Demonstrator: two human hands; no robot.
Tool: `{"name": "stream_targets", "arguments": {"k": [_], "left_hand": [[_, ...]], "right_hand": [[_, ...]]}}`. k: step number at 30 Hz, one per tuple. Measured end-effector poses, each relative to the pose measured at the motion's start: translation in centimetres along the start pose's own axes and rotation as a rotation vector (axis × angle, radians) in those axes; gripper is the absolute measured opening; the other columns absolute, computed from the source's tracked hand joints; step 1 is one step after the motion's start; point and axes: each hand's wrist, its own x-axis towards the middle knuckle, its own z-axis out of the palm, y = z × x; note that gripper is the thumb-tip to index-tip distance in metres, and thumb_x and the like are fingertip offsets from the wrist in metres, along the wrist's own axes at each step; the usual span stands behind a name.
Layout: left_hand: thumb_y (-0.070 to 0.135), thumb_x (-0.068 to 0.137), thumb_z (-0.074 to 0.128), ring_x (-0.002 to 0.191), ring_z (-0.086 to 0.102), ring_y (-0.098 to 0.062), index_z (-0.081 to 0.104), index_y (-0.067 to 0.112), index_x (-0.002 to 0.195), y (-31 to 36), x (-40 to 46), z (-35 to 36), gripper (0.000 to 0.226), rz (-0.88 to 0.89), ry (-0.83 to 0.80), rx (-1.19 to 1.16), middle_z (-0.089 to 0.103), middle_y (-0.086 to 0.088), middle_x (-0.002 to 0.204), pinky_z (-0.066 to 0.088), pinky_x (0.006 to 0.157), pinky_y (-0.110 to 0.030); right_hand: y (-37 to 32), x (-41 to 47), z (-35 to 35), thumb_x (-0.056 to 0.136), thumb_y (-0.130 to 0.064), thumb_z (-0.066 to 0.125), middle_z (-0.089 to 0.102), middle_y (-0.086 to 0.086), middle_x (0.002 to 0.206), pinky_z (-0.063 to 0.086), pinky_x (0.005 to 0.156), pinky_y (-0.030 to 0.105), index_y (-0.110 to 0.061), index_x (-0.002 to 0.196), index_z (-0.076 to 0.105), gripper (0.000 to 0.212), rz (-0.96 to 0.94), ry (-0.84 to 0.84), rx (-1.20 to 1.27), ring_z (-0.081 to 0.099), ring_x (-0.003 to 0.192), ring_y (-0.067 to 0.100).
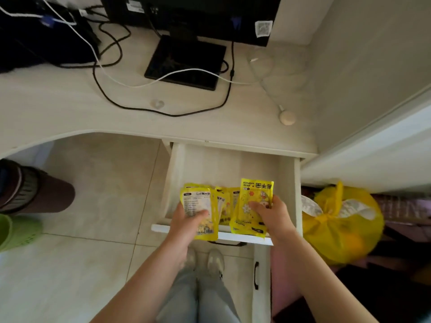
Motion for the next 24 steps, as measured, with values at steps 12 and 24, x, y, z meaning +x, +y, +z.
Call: {"name": "stream_targets", "arguments": {"k": [12,24], "left_hand": [[0.018,0.084,0.071,0.093,0.053,-0.018,0.052,0.018,0.105,-0.8,7.5,10.9,0.029,-0.148,-0.107,0.203,0.058,0.000,0.106,0.039,0.081,-0.031],[0.006,0.089,0.062,0.087,0.061,-0.017,0.051,0.016,0.113,-3.7,10.7,14.1,0.029,-0.108,-0.105,0.441,0.064,-0.004,0.112,0.043,0.054,-0.018]], "right_hand": [[4.4,9.2,-4.5,0.084,-0.014,0.068,0.067,0.007,0.104,0.050,0.061,0.026,-0.010,0.112,0.058,0.030,0.061,0.127,-0.220,0.064,0.087,0.021],[7.1,13.3,-2.8,0.081,-0.012,0.071,0.065,0.006,0.103,0.054,0.076,0.034,-0.009,0.112,0.057,0.034,0.178,0.028,-0.284,0.064,0.095,0.025]]}}
